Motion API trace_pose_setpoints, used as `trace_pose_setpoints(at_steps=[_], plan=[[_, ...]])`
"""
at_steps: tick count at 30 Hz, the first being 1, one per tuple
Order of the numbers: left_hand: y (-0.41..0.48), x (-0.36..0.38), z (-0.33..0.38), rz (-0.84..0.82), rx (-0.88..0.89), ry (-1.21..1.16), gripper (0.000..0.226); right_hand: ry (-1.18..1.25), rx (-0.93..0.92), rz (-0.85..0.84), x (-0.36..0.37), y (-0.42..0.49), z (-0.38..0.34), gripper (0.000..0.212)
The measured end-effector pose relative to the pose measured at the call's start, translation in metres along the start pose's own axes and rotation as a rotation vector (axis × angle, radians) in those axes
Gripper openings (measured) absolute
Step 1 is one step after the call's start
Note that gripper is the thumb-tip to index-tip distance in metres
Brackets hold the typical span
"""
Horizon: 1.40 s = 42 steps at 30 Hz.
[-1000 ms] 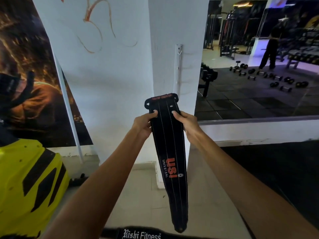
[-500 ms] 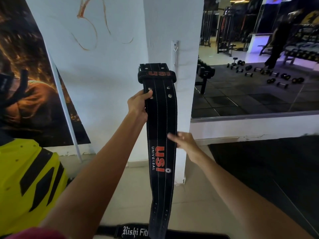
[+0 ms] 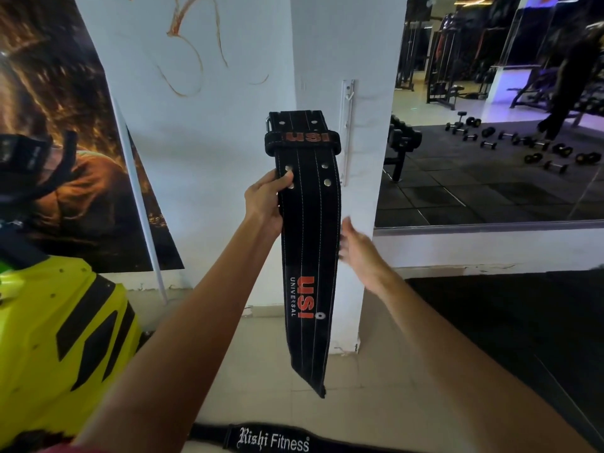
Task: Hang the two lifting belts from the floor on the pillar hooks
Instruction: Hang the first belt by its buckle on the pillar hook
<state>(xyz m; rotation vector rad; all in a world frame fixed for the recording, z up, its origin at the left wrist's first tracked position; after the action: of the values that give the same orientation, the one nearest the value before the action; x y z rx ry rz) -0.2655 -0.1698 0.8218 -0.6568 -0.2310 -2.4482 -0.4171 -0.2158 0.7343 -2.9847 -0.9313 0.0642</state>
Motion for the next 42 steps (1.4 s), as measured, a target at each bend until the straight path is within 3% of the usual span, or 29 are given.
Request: trace_pose_setpoints(at_steps=[4, 8, 10, 14, 20, 23, 26, 31, 33, 35, 39, 42], plan=[[-0.002, -0.003, -0.010, -0.059, -0.015, 0.039, 0.027, 0.164, -0.117, 0.110, 0.002, 0.038, -0.075, 0.059], [-0.006, -0.006, -0.026, -0.175, 0.015, 0.067, 0.027, 0.235, -0.058, 0.225, -0.005, 0.058, -0.073, 0.024], [-0.019, -0.022, -0.058, -0.203, 0.031, 0.247, 0.021, 0.248, -0.067, 0.251, -0.003, 0.056, -0.071, 0.016], [-0.043, -0.059, -0.118, -0.262, -0.107, 0.532, 0.011, 0.285, -0.073, 0.288, -0.007, 0.050, -0.060, 0.015], [-0.025, -0.031, -0.071, -0.210, 0.058, 0.354, 0.012, 0.355, -0.099, 0.307, -0.011, 0.048, -0.060, 0.014], [-0.046, -0.063, -0.131, -0.285, -0.116, 0.594, 0.010, 0.370, -0.125, 0.305, -0.014, 0.046, -0.057, 0.014], [-0.041, -0.075, -0.135, -0.283, -0.148, 0.648, 0.030, 0.345, -0.149, 0.268, -0.015, 0.042, -0.054, 0.014], [0.003, -0.021, -0.045, -0.197, -0.061, 0.251, 0.076, 0.250, -0.191, 0.114, -0.004, 0.036, -0.056, 0.019], [0.012, 0.000, -0.010, -0.235, -0.021, 0.170, 0.067, 0.227, -0.216, 0.047, 0.005, 0.029, -0.055, 0.020], [0.014, 0.010, 0.011, -0.285, -0.038, 0.126, 0.043, 0.189, -0.238, 0.004, 0.009, 0.023, -0.052, 0.021], [0.016, 0.004, 0.026, -0.211, -0.023, 0.256, 0.018, 0.064, -0.226, -0.119, 0.007, 0.020, -0.052, 0.023], [0.010, 0.005, 0.021, -0.212, 0.037, 0.299, 0.014, 0.100, -0.266, -0.119, 0.000, 0.019, -0.079, 0.046]])
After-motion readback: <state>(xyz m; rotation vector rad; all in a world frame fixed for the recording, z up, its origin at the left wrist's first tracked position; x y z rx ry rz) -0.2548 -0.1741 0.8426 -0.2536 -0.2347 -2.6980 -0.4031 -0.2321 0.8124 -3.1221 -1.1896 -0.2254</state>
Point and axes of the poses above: each hand's wrist, its own y-axis towards the middle knuckle, its own x-axis out of the palm, z = x × y, the point moved 8 cm from there along y, towards the middle knuckle, and after that the axes turned 2 degrees about z, right-handed, at the moved point
